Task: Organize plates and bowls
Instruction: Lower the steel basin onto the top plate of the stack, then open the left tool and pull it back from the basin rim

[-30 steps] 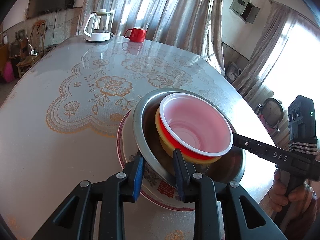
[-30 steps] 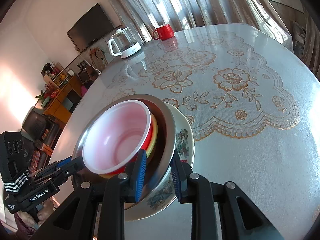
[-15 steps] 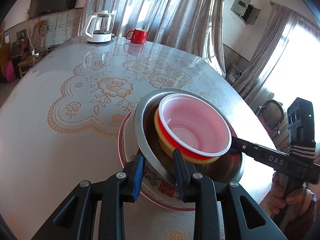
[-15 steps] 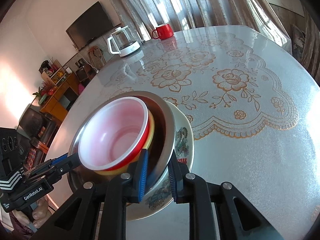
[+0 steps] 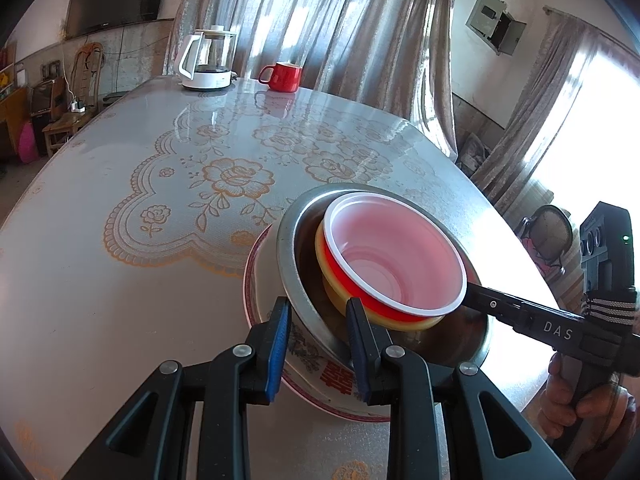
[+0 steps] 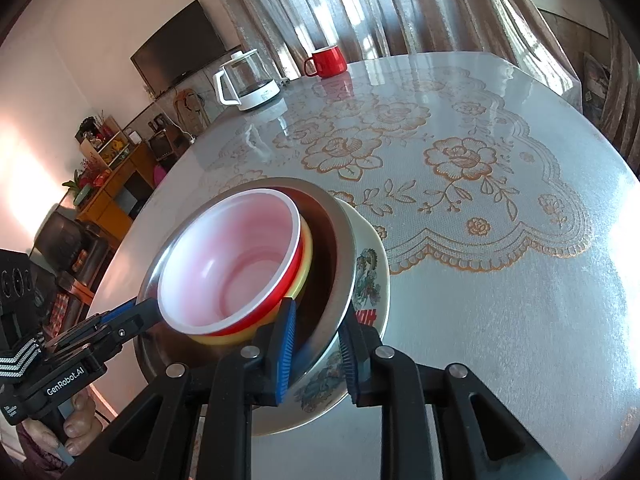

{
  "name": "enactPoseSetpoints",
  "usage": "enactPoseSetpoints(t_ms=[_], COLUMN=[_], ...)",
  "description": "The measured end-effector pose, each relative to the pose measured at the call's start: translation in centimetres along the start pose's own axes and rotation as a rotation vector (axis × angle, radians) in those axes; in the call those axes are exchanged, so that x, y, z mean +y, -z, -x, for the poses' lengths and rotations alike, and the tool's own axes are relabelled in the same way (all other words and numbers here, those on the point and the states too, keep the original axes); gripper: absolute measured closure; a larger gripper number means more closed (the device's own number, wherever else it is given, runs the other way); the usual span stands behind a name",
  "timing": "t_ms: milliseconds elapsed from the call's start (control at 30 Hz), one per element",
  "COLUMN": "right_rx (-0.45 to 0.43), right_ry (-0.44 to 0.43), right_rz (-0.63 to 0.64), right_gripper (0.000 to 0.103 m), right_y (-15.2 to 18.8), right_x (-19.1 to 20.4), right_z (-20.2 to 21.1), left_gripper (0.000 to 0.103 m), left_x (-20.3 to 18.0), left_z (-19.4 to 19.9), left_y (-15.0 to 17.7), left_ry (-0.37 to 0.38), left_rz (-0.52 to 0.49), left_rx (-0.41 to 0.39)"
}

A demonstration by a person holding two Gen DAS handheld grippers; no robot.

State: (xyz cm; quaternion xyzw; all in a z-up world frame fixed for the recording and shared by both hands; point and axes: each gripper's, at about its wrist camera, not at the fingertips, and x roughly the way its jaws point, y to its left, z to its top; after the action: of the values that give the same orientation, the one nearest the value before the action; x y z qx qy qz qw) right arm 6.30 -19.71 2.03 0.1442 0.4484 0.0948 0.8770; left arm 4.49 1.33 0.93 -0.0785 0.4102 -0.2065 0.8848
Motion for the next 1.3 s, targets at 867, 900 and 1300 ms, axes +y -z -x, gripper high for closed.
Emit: enactPoseSetpoints(t_ms=[867, 900, 1300], right_rx=[-0.029, -0.031, -0.066], right_ry=[0.018, 0.022, 0.084], right_rz=[0.031, 0.035, 0.067], right_gripper=[0.076, 0.076, 0.074], right_y=[1.2, 1.2, 1.6], right_x=[1.1, 1.1, 1.5], right_z=[0.8, 0.8, 1.6], left_gripper=[0.065, 0.065, 0.051], left_x=[0.2, 0.2, 0.2], left_z=[1.6, 1.7, 2.7], left_y=[1.0, 1.0, 1.8], left_ry=[-0.041, -0.044, -0.196], left_rz=[0.044, 0.046, 0.042], left_rx=[-0.032, -0.035, -0.069])
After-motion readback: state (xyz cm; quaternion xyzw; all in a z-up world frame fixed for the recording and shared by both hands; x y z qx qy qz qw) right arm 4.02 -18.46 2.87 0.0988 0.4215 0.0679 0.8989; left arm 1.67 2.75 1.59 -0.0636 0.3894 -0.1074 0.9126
